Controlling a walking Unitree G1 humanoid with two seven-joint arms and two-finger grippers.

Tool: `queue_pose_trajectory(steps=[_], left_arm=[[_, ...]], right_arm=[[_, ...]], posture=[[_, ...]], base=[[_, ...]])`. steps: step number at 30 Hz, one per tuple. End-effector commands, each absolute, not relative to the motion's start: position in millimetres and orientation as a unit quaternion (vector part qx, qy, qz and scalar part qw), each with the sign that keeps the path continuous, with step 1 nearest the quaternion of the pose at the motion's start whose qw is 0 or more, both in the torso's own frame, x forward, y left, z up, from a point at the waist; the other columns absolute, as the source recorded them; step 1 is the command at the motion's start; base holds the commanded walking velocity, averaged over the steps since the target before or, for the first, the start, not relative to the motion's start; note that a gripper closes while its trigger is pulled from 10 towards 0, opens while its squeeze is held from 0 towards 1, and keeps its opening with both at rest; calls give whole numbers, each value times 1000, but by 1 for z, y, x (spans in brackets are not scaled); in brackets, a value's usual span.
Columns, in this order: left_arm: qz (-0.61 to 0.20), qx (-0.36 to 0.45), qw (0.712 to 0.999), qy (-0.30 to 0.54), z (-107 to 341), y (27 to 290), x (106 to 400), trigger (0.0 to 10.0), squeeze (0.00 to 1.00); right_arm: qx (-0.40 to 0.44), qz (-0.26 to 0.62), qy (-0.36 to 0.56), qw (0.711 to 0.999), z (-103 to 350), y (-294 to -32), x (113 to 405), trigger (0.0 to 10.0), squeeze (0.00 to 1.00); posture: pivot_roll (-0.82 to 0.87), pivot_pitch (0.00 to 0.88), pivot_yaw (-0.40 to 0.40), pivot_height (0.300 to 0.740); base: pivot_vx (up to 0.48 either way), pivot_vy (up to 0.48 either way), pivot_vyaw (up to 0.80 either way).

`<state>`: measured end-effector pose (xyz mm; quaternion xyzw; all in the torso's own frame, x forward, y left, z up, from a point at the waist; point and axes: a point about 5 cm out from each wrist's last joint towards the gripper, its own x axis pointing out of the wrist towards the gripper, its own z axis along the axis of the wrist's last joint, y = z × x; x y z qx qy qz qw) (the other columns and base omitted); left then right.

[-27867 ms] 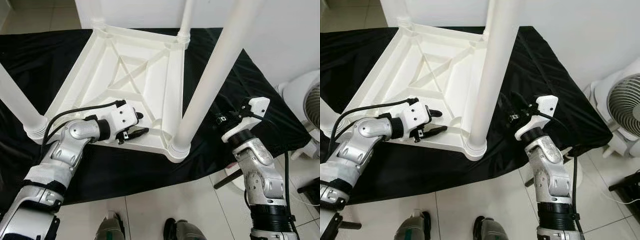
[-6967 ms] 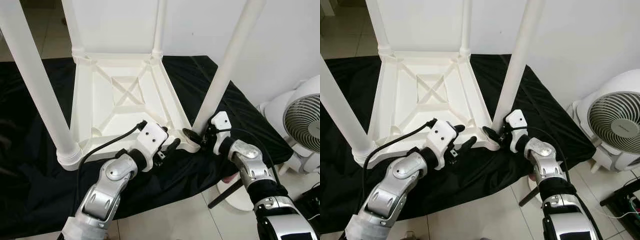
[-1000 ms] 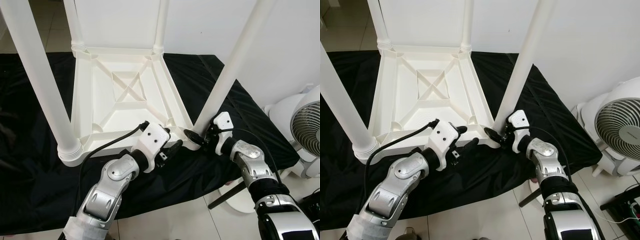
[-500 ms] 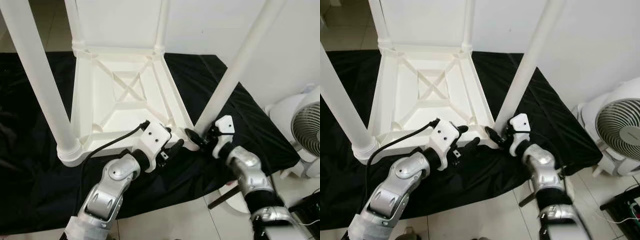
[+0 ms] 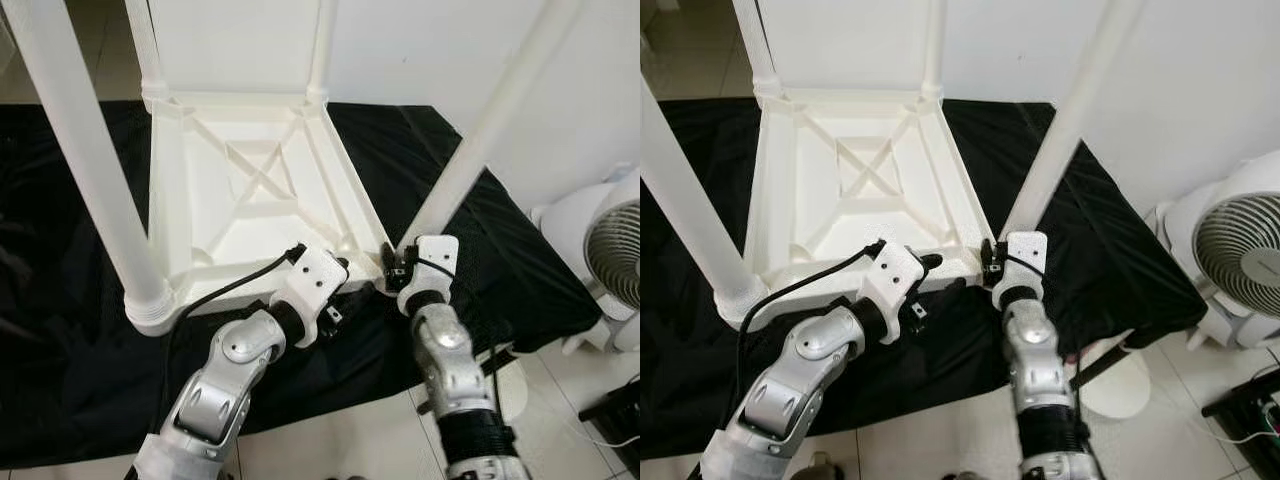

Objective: Building children table

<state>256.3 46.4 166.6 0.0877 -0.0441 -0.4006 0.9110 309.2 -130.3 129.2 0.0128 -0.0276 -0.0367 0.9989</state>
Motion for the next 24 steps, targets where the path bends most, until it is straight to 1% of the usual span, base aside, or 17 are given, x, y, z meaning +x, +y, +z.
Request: queue_pose_trajectory(steps=[1,5,6,14,17,19,20,21,22,23,24], left_arm=[[-398,78,913,-40,165,44,254,10000,0],[-397,78,913,-41,165,44,254,10000,0],[-397,79,913,-42,165,44,254,10000,0],[-397,79,914,-43,166,43,254,10000,0],[-397,79,913,-44,166,43,254,10000,0],[-397,79,913,-45,166,43,254,10000,0],[-397,80,913,-45,166,44,254,10000,0],[-398,81,913,-45,166,44,254,10000,0],[-398,81,913,-45,166,44,254,10000,0],[-399,82,912,-44,166,44,254,10000,0],[-399,82,912,-44,166,44,254,10000,0]], right_arm=[[21,-59,-5,998,122,-140,305,10000,0],[21,-62,-5,998,124,-140,304,10000,0],[24,-57,-10,998,125,-139,304,10000,1000],[27,-33,-41,998,134,-145,304,10000,1000],[2,23,-66,998,139,-158,303,10000,1000],[-7,36,-70,997,139,-163,302,10000,1000],[-14,73,-63,995,139,-168,301,10000,1000],[-15,116,-55,992,139,-173,299,10000,0],[-15,116,-55,992,139,-173,299,10000,0],[1,155,-43,987,139,-177,297,10000,0],[1,155,-43,987,139,-177,297,10000,0]], posture=[[62,90,-114,740],[62,86,-115,740],[62,84,-116,740],[62,75,-120,740],[63,68,-118,740],[63,68,-118,740],[62,65,-115,740],[60,62,-113,740],[60,62,-113,740],[60,61,-111,740],[60,61,-111,740]], base=[[0,0,0],[0,0,0],[0,0,0],[0,0,0],[0,0,0],[0,0,0],[0,0,0],[0,0,0],[0,0,0],[0,0,0],[0,0,0]])
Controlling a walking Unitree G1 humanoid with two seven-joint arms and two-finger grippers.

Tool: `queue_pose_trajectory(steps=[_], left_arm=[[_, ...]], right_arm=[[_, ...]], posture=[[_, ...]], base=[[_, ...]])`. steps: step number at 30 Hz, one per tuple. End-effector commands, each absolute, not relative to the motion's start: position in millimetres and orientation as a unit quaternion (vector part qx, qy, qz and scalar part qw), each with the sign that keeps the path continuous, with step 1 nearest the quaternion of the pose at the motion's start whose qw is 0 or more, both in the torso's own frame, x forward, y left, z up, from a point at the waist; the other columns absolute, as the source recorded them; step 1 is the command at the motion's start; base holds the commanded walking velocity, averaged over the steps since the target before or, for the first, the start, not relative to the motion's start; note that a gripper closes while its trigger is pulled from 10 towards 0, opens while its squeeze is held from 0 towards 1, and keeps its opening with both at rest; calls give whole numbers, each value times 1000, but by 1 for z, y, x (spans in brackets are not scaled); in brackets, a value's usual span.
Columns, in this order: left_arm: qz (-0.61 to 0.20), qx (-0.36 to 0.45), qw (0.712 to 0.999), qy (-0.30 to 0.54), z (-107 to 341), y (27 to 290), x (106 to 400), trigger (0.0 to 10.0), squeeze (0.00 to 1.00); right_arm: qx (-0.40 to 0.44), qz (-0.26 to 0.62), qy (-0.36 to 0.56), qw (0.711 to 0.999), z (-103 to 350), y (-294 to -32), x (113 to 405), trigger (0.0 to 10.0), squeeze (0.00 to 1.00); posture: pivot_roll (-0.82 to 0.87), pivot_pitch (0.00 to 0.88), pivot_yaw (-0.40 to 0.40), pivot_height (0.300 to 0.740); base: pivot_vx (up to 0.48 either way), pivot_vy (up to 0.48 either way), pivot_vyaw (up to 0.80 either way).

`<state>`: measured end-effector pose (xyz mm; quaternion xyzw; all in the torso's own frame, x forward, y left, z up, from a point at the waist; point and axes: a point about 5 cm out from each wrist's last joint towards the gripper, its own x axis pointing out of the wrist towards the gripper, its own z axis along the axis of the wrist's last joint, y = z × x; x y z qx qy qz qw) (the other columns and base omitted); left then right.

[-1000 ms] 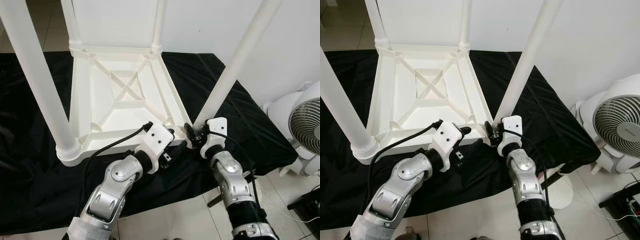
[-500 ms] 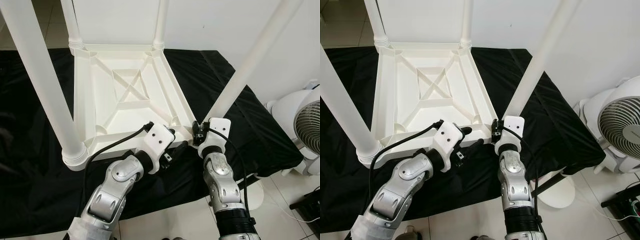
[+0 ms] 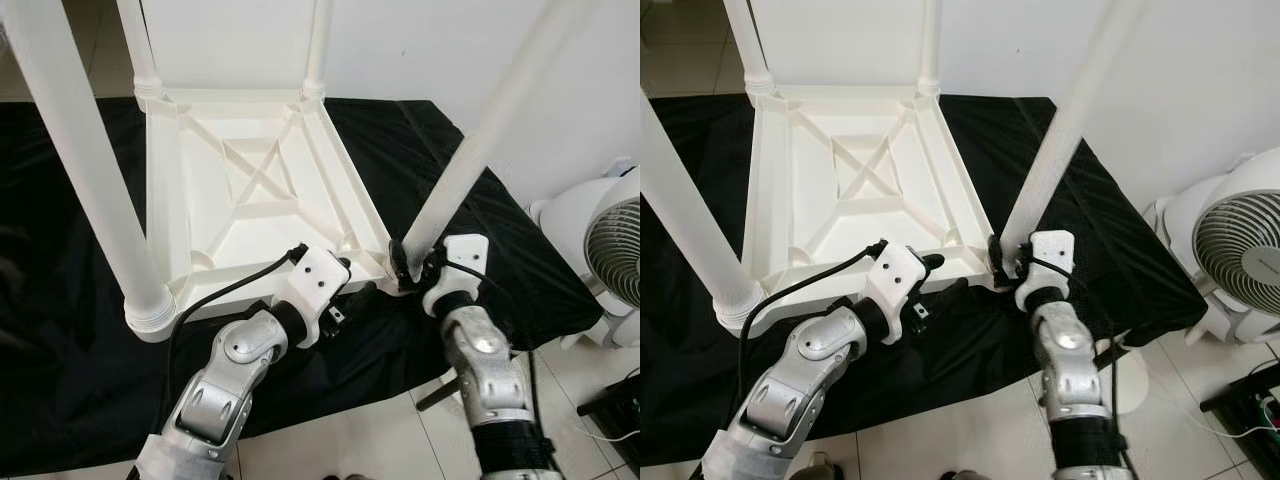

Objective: Building children table

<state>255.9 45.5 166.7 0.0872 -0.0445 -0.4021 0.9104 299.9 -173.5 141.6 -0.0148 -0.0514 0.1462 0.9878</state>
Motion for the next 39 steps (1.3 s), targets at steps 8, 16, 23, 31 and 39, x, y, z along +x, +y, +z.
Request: queue_pose_trajectory(steps=[8,16,23,31,39], left_arm=[[-403,85,910,-46,167,44,256,10000,0],[-401,88,910,-49,169,45,259,10000,0],[-398,90,911,-51,170,46,261,10000,0],[-391,92,914,-56,173,48,264,10000,0],[-392,91,913,-57,173,47,262,10000,0]], right_arm=[[-36,296,-28,954,145,-198,299,10000,0],[-69,329,-13,942,144,-203,318,10000,0],[-84,366,14,927,136,-183,339,10000,0],[-100,399,29,911,128,-169,345,0,0],[-98,405,35,908,121,-178,345,0,0]], posture=[[54,53,-102,740],[62,52,-95,740],[76,55,-91,740],[90,52,-98,740],[85,59,-106,740]], base=[[0,0,0],[0,0,0],[0,0,0],[0,0,0],[0,0,0]])
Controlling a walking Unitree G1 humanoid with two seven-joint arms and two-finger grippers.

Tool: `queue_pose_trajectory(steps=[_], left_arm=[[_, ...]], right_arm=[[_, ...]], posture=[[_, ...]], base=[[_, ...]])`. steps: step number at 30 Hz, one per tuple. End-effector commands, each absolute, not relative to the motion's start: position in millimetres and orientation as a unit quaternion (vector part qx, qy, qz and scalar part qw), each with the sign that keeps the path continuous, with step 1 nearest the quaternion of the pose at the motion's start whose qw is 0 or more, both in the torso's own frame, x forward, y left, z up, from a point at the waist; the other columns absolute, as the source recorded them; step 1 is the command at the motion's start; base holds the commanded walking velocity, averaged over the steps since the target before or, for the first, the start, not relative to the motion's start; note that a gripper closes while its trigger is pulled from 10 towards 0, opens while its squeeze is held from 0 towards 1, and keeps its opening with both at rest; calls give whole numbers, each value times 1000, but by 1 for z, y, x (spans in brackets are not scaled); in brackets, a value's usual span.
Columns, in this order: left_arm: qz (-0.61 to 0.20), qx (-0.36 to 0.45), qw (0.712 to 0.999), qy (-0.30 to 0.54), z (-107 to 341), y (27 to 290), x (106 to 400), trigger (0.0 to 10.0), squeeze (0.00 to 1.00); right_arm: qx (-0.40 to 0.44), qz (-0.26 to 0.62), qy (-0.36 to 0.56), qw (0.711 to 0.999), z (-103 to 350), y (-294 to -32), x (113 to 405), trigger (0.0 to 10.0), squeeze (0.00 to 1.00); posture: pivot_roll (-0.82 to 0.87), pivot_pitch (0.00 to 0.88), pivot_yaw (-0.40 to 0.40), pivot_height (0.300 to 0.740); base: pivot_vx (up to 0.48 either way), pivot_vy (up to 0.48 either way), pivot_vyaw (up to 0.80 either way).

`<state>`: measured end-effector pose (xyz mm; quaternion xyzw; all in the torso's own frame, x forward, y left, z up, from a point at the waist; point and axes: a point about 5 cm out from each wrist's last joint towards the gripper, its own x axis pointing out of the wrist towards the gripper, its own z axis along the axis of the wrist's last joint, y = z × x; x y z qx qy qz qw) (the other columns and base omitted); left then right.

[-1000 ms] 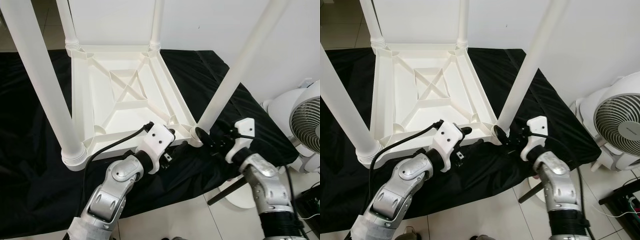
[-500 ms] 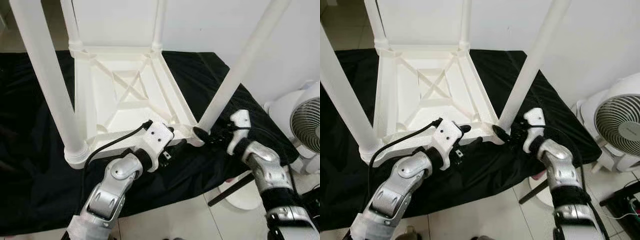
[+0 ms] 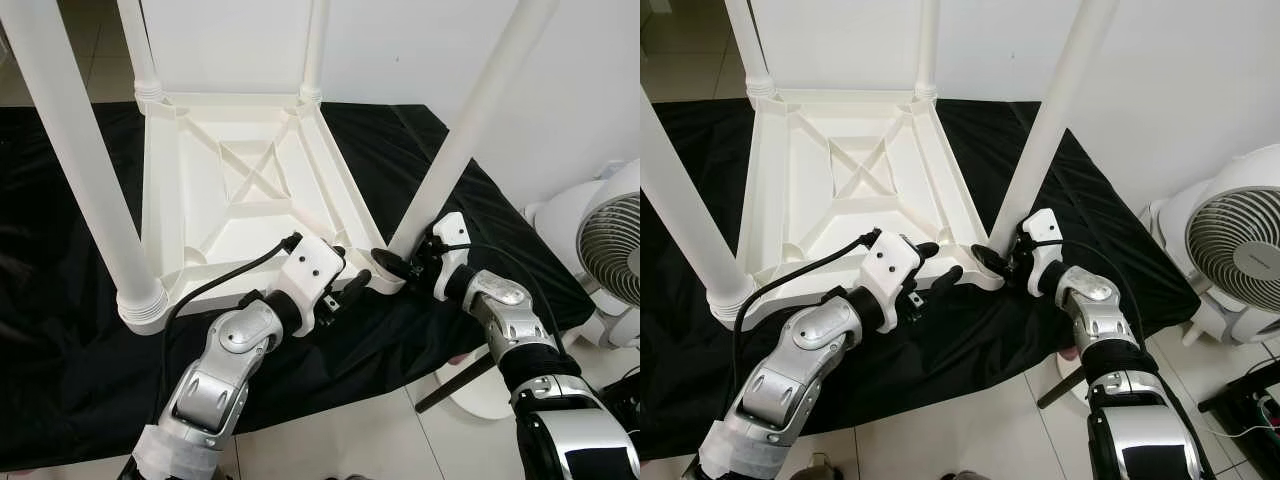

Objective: Building children table

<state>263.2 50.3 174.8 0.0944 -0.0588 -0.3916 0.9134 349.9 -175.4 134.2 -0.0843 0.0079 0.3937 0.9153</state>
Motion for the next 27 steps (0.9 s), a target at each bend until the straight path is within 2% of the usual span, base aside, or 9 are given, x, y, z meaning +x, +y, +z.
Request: queue_pose_trajectory(steps=[1,5,7,8,10,15,22,25,27], left_arm=[[-395,92,912,-57,173,47,262,10000,0],[-401,92,910,-59,173,45,261,10000,0],[-405,91,908,-59,172,43,262,10000,0],[-411,89,905,-59,171,39,263,10000,0],[-411,89,905,-59,171,39,263,10000,0],[-425,82,899,-66,174,28,265,10000,0],[-417,81,902,-72,178,30,271,10000,0],[-414,81,903,-74,180,32,272,10000,0],[-415,81,903,-76,180,31,272,10000,0]], right_arm=[[-95,403,33,910,122,-179,344,0,0],[-80,392,26,916,124,-181,345,0,0],[-76,381,19,921,126,-181,345,431,0],[-69,360,10,930,128,-181,345,10000,0],[-69,360,10,930,128,-181,345,10000,0],[-73,220,7,973,123,-188,347,10000,0],[-56,100,34,993,107,-186,341,10000,0],[-46,29,41,998,103,-184,338,10000,0],[-37,-76,42,995,99,-178,328,10000,0]], posture=[[85,59,-106,740],[83,65,-114,740],[72,70,-112,740],[62,73,-111,740],[62,73,-111,740],[39,79,-92,740],[38,79,-91,740],[43,73,-94,740],[50,66,-103,740]], base=[[0,0,0],[0,0,0],[0,0,0],[0,0,0],[0,0,0],[0,0,0],[0,0,0],[0,0,0],[0,0,0]])
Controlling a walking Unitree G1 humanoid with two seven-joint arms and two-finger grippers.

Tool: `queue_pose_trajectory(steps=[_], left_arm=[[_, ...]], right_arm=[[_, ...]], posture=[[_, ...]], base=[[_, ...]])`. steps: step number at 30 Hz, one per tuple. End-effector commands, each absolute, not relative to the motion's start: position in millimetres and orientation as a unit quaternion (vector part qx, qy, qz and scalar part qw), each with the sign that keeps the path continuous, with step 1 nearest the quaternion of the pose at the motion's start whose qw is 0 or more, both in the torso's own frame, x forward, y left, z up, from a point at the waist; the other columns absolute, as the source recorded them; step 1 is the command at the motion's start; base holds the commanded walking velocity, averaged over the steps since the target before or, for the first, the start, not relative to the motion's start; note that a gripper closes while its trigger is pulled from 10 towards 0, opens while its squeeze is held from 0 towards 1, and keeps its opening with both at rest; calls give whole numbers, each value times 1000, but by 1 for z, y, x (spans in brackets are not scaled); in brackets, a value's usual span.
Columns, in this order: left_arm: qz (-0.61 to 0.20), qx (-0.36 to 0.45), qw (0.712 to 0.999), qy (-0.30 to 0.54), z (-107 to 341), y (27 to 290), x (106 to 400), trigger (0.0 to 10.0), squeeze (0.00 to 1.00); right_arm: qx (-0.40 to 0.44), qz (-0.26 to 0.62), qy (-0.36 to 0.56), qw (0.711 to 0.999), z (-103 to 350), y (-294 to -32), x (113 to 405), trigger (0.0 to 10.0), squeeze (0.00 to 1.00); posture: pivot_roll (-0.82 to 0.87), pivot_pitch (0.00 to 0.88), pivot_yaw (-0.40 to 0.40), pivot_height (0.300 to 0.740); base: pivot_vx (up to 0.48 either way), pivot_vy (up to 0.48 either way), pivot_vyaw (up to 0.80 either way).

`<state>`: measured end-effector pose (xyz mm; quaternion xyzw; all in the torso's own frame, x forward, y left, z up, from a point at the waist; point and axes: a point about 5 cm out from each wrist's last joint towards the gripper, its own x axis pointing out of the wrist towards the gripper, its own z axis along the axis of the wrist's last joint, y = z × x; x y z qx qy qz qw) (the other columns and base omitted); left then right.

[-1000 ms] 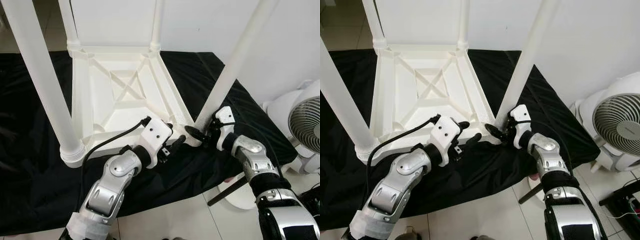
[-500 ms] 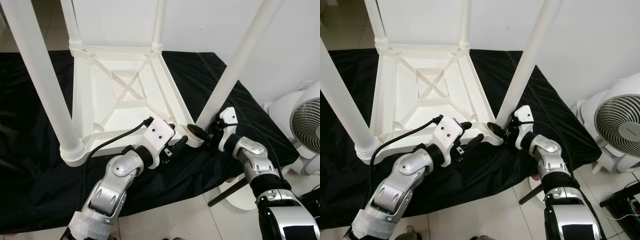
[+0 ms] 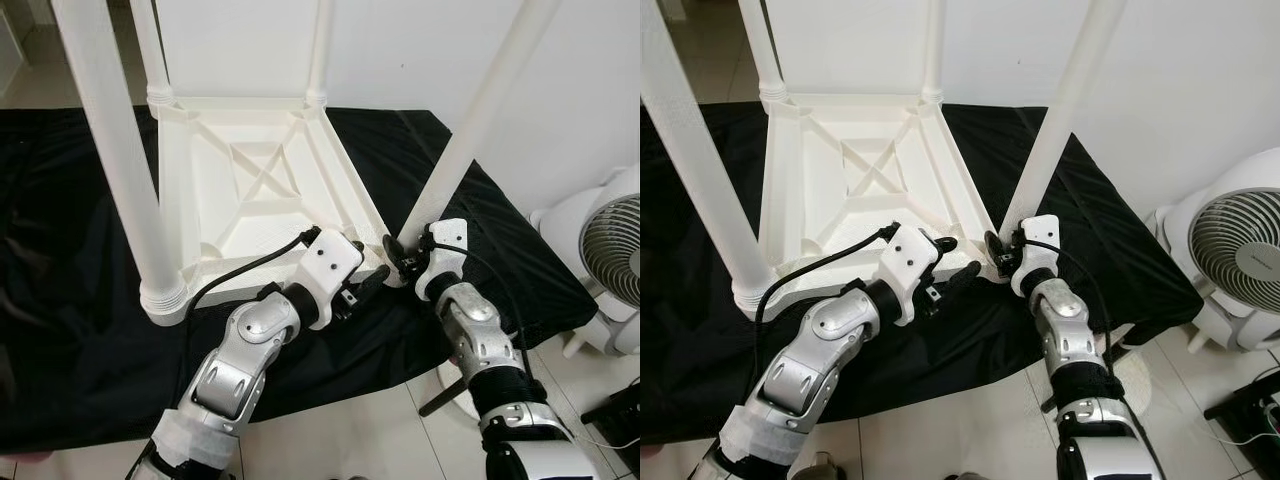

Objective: Building children table

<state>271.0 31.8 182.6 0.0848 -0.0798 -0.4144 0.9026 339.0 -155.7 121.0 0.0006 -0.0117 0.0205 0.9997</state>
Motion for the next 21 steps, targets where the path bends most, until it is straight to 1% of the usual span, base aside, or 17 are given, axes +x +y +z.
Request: queue_pose_trajectory(steps=[1,2,3,4,5,6,7,8,11,12,16,19,20,21], left_arm=[[-415,81,903,-76,180,31,272,10000,0],[-414,81,904,-77,179,31,272,10000,0],[-414,81,904,-77,179,31,272,10000,0],[-413,80,904,-77,179,30,272,10000,0],[-413,80,904,-77,179,30,272,10000,0],[-412,79,904,-77,179,30,272,10000,0],[-412,79,904,-77,179,30,272,10000,0],[-411,78,905,-78,179,30,272,10000,0],[-411,77,905,-78,179,30,272,10000,0],[-411,75,905,-78,179,29,271,10000,0],[-410,74,905,-78,179,29,271,10000,0],[-408,74,906,-78,178,30,270,10000,0],[-408,73,907,-77,177,31,269,10000,0],[-408,73,907,-77,177,31,269,10000,0]], right_arm=[[-37,-76,42,995,99,-178,328,10000,0],[-26,-106,47,993,97,-169,322,10000,0],[-26,-106,47,993,97,-169,322,10000,0],[-20,-114,50,992,96,-159,318,10000,0],[-20,-114,50,992,96,-159,318,10000,0],[-6,-88,51,995,96,-146,316,10000,0],[-6,-88,51,995,96,-146,316,10000,0],[-5,-62,38,997,100,-136,316,10000,0],[2,-46,24,999,105,-134,317,10000,0],[14,-33,9,999,111,-135,317,10000,1000],[19,-30,8,999,111,-136,317,10000,1000],[26,-28,0,999,115,-142,317,10000,1000],[21,-27,-4,999,117,-154,316,10000,1000],[21,-27,-4,999,117,-154,316,10000,1000]], posture=[[50,66,-103,740],[53,61,-106,740],[53,61,-106,740],[53,61,-106,740],[53,61,-106,740],[53,59,-111,740],[53,59,-111,740],[53,58,-113,740],[56,54,-119,740],[59,51,-123,740],[59,51,-123,740],[59,48,-124,740],[57,46,-124,740],[57,46,-124,740]], base=[[0,0,0],[0,0,0],[0,0,0],[0,0,0],[0,0,0],[0,0,0],[0,0,0],[0,0,0],[0,0,0],[0,0,0],[0,0,0],[0,0,0],[0,0,0],[0,0,0]])
